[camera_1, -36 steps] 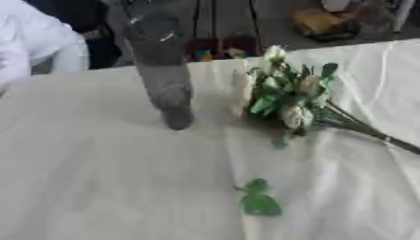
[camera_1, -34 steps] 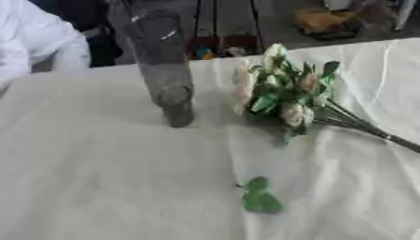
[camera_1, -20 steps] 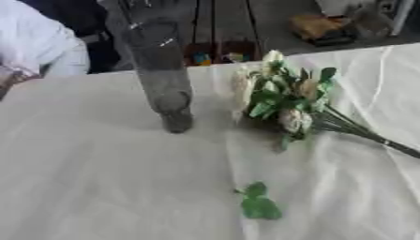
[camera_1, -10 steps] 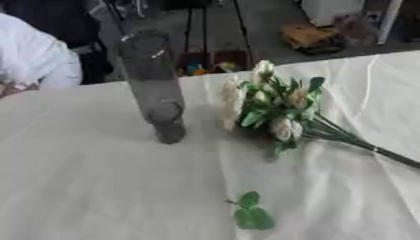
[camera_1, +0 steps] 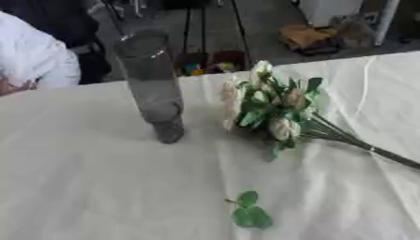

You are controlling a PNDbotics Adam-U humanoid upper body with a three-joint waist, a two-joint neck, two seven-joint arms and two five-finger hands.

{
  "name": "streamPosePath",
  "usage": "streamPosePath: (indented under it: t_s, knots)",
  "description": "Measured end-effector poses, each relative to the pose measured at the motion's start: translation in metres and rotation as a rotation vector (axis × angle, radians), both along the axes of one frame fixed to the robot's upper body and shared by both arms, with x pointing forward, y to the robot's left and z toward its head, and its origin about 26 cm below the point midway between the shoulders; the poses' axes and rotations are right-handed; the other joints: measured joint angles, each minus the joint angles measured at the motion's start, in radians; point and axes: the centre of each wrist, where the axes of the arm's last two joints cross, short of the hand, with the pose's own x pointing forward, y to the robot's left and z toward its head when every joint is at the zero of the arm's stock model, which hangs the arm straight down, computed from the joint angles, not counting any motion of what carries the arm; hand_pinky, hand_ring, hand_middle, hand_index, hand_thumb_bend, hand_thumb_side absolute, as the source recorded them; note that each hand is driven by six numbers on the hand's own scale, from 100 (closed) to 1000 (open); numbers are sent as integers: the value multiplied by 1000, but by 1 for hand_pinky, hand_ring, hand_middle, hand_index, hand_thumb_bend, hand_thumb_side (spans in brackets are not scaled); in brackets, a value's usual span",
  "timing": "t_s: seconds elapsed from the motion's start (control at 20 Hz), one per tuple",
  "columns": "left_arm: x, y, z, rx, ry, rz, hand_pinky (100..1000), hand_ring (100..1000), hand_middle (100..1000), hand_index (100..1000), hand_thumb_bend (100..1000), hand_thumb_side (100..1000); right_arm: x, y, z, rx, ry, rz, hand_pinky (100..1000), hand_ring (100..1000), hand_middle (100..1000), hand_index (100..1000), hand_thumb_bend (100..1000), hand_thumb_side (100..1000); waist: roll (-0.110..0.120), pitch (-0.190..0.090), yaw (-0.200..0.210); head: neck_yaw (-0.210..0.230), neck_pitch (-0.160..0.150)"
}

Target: Arrange flowers into the vase.

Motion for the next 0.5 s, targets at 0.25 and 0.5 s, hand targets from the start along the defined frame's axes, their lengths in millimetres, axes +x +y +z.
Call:
streamPosePath:
  t_s: [0.25,0.5]
  knots:
    - [0,-1,0,3,3,-2,868,982,939,981,100,1000,3,-8,7,-146,213,-86,736,913,875,910,100,1000,-2,-3,2,-2,0]
    - [0,0,0,9,5,-2,868,982,939,980,100,1000,13,-18,7,-241,327,-164,747,929,884,925,125,992,-7,-3,5,-4,-2]
